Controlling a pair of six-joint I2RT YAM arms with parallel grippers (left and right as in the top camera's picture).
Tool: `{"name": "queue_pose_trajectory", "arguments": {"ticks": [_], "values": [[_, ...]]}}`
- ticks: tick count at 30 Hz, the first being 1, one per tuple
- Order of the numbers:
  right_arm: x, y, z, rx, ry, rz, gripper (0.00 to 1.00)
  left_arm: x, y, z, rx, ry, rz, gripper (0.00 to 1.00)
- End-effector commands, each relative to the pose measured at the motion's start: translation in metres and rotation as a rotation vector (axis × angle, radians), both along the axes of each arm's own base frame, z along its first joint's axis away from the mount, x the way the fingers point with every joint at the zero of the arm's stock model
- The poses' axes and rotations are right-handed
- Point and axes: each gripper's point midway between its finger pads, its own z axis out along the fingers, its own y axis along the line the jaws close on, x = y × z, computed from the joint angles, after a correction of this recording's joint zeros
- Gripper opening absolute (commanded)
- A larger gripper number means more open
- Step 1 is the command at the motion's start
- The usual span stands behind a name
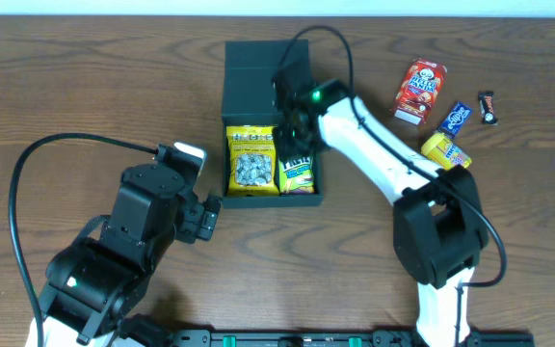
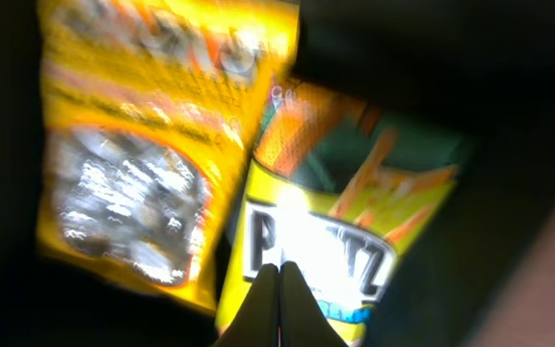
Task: Pack container
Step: 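Release the Pretz box and move the right gripper toward the Hello Panda box, then lower the right gripper onto the red Hello Panda box and grasp it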
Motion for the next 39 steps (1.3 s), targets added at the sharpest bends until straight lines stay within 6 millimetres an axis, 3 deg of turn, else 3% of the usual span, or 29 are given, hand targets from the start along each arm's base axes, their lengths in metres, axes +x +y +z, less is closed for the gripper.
{"name": "queue_pose_trajectory", "arguments": {"ticks": [1,6,12,15,17,18,24,30,39], "values": [[0.031,-0.008,0.057,0.051,-0.132,0.003,0.02,0.0,0.0,0.003,-0.009,-0.008,0.004,0.95],[0.059,-0.041,0.102,0.07,-0.228,-0.034,0.07,0.0,0.0,0.003,-0.009,-0.008,0.004,0.95],[0.085,-0.113,0.11,0.047,-0.254,-0.164,0.17,0.0,0.0,0.003,-0.009,-0.008,0.004,0.95],[0.097,-0.155,0.11,0.036,-0.258,-0.253,0.48,0.0,0.0,0.003,-0.009,-0.008,0.004,0.95],[0.104,-0.176,0.111,0.034,-0.27,-0.298,0.87,0.0,0.0,0.003,-0.009,-0.008,0.004,0.95],[0.107,-0.183,0.111,0.035,-0.276,-0.316,0.99,0.0,0.0,0.003,-0.009,-0.008,0.004,0.95],[0.122,-0.221,0.118,0.037,-0.332,-0.392,0.99,0.0,0.0,0.003,-0.009,-0.007,0.004,0.95],[0.137,-0.234,0.123,0.031,-0.391,-0.418,0.99,0.0,0.0,0.003,-0.009,-0.008,0.004,0.95],[0.181,-0.262,0.064,-0.082,-0.428,-0.536,0.99,0.0,0.0,0.003,-0.009,-0.007,0.004,0.95]]}}
